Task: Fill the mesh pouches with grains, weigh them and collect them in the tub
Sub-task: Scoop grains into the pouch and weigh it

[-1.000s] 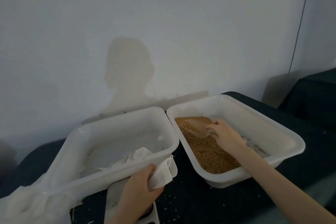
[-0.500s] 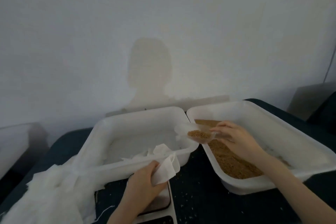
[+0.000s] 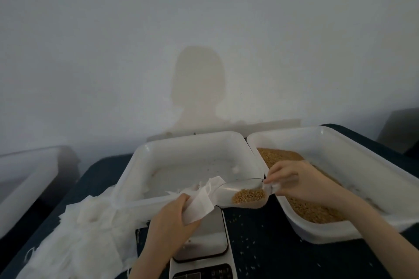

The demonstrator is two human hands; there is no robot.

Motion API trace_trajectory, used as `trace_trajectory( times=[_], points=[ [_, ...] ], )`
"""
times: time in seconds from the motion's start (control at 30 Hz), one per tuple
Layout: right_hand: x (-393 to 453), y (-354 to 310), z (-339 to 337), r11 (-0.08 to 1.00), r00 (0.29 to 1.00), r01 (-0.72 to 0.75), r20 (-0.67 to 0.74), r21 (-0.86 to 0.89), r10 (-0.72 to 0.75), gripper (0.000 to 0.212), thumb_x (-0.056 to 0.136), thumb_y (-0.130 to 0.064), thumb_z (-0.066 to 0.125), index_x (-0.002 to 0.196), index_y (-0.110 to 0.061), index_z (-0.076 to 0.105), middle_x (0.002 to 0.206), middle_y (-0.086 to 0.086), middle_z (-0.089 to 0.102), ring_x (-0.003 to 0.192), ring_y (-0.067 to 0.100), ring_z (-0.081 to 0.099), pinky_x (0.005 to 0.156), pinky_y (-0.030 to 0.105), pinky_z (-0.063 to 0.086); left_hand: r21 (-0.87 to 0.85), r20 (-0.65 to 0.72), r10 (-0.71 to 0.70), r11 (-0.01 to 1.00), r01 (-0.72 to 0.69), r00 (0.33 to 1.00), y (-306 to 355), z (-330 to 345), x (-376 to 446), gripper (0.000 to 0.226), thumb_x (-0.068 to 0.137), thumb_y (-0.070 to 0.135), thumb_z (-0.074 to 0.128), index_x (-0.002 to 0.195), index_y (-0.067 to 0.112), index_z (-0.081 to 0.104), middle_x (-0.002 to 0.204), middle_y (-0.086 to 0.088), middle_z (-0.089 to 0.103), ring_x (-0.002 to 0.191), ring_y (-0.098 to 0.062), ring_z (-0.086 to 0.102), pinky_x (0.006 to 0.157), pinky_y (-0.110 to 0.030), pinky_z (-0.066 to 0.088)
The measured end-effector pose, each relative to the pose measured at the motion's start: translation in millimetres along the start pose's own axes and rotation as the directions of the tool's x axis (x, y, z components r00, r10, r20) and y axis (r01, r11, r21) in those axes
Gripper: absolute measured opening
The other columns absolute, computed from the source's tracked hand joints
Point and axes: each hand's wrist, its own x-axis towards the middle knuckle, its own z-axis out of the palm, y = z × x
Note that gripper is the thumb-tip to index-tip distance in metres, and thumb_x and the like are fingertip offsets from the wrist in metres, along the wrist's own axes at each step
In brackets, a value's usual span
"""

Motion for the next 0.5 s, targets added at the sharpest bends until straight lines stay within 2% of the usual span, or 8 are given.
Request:
trace_trajectory(
  times=[0.17, 0.3, 0.5],
  points=[
    [6.7, -5.4, 1.7, 0.998, 0.999, 0.027, 0.023, -0.06, -0.025, 0.032, 0.073, -0.015, 0.081, 0.097, -0.034, 0.075, 0.095, -0.022, 0.065, 0.091, -0.001, 0.062, 0.081, 0.013, 0.048, 0.069, -0.01, 0.012, 0.998, -0.011, 1.0, 1.2, 0.8, -1.0, 0.037, 0.073, 0.056, 0.062, 0.103, 0.039, 0.047, 0.086, 0.023, 0.054, 0.078, 0.002, 0.052, 0.06, -0.013, 0.034],
    [9.2, -9.2, 0.8, 0.994, 1.0, 0.006, 0.019, -0.105, -0.004, 0.028, 0.075, -0.015, 0.079, 0.097, -0.032, 0.075, 0.097, -0.023, 0.063, 0.09, -0.003, 0.06, 0.083, 0.02, 0.049, 0.104, -0.02, 0.023, 0.994, -0.021, 1.0, 1.8, 0.1, -0.8, 0.038, 0.074, 0.057, 0.06, 0.104, 0.037, 0.048, 0.088, 0.021, 0.052, 0.078, 0.001, 0.049, 0.064, -0.017, 0.033],
    [13.9, -19.3, 3.3, 0.988, 0.994, -0.01, 0.109, -0.154, 0.027, 0.028, 0.079, -0.019, 0.076, 0.102, -0.035, 0.073, 0.098, -0.026, 0.059, 0.094, -0.007, 0.056, 0.087, 0.019, 0.048, 0.124, 0.034, 0.079, 0.989, -0.083, 0.996, 7.9, -1.5, 0.5, 0.038, 0.077, 0.057, 0.059, 0.106, 0.038, 0.044, 0.093, 0.021, 0.053, 0.084, 0.001, 0.052, 0.066, -0.014, 0.034]
  ],
)
